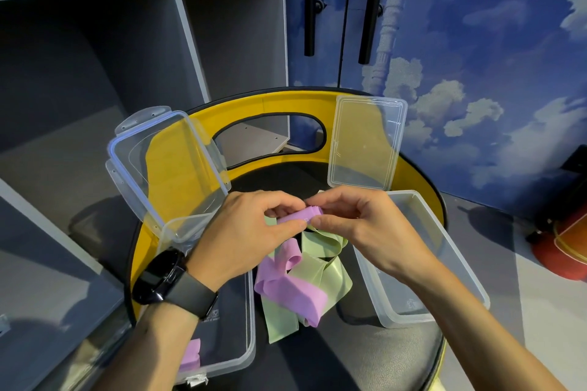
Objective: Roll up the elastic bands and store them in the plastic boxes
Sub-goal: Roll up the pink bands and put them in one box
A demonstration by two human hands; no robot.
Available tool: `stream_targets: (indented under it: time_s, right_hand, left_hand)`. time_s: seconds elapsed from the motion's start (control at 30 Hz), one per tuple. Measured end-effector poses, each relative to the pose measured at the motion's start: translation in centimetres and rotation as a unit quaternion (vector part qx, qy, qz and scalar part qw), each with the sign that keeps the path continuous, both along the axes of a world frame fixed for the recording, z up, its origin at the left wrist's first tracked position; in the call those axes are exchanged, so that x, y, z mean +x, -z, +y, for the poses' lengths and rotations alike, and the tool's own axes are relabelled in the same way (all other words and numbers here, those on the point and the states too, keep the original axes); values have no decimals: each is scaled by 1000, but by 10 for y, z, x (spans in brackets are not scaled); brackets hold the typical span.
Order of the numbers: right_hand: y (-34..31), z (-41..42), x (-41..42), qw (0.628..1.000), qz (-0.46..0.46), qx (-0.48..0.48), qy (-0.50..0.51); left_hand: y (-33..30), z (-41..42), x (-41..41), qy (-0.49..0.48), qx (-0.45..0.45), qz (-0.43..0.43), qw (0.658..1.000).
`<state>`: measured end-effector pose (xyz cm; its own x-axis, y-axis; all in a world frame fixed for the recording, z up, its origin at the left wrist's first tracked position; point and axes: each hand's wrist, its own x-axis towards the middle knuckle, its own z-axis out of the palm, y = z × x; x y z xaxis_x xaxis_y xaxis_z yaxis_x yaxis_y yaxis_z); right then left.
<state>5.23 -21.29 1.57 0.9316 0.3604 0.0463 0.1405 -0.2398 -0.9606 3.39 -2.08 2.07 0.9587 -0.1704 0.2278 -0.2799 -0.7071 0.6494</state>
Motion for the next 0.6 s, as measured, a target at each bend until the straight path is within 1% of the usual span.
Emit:
stream_targets:
  time_s: [0.17, 0.3, 0.6]
  right_hand:
    - [2, 1, 1, 1000, 13, 7, -5]
    - [3, 3, 3, 1000, -10, -22, 8]
    - [6, 21, 0, 997, -30, -65, -8]
  left_hand:
    - [6, 5, -2, -16, 10, -6, 1000]
    - [7, 12, -4, -27, 17, -3, 999]
    - [8, 41, -20, -47, 34, -2, 998]
